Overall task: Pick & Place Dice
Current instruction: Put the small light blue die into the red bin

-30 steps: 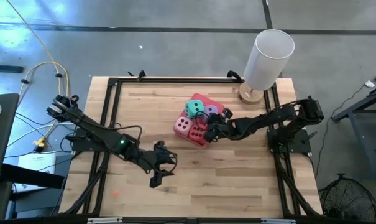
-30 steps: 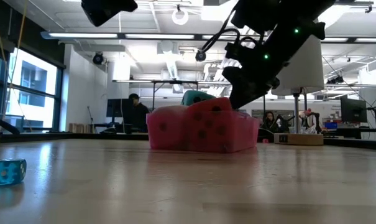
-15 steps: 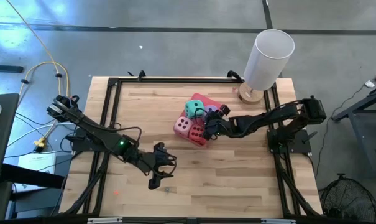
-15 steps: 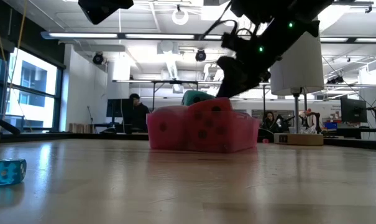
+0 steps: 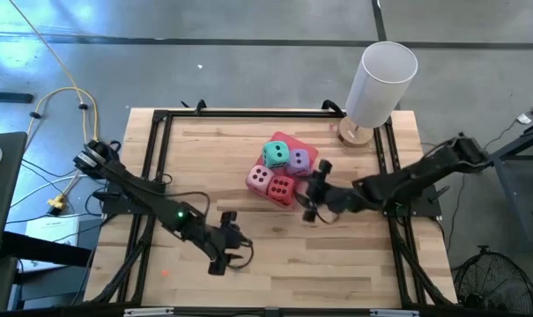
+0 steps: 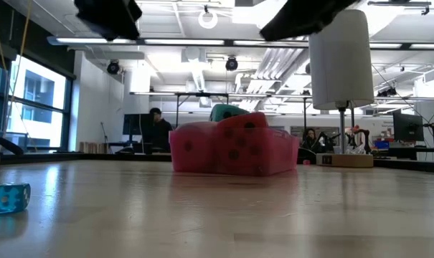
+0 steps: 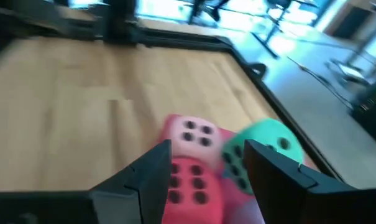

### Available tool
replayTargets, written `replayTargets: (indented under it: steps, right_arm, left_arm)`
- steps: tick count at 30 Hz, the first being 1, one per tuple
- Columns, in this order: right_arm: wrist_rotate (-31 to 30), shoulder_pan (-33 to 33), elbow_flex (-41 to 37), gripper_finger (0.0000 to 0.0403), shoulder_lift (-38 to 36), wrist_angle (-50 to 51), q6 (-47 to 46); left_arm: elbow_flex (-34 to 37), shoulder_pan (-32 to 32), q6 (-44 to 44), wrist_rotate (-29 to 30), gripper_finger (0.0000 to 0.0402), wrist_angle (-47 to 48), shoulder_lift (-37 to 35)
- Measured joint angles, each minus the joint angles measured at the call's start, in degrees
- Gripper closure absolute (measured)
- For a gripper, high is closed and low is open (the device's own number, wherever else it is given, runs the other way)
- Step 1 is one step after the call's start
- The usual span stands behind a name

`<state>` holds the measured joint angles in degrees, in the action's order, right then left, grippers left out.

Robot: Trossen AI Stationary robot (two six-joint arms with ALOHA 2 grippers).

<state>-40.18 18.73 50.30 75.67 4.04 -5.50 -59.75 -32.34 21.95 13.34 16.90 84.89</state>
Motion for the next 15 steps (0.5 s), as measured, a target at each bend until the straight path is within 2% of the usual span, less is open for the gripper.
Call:
replayTargets:
  steps: [10,15]
  right_arm:
    - [0.5,14.8,0.0,0.0211,-0.6,0.4,-2.8]
    - [5.0,19.0,-0.1,0.0211,-0.2,0.4,-6.1]
  left_arm:
    - [0.0,0.0,-0.5,0.0,0.0183,-3.4,7.5]
    - [0.0,0.0,-1.3,-0.1,0.0183,-3.5,7.7]
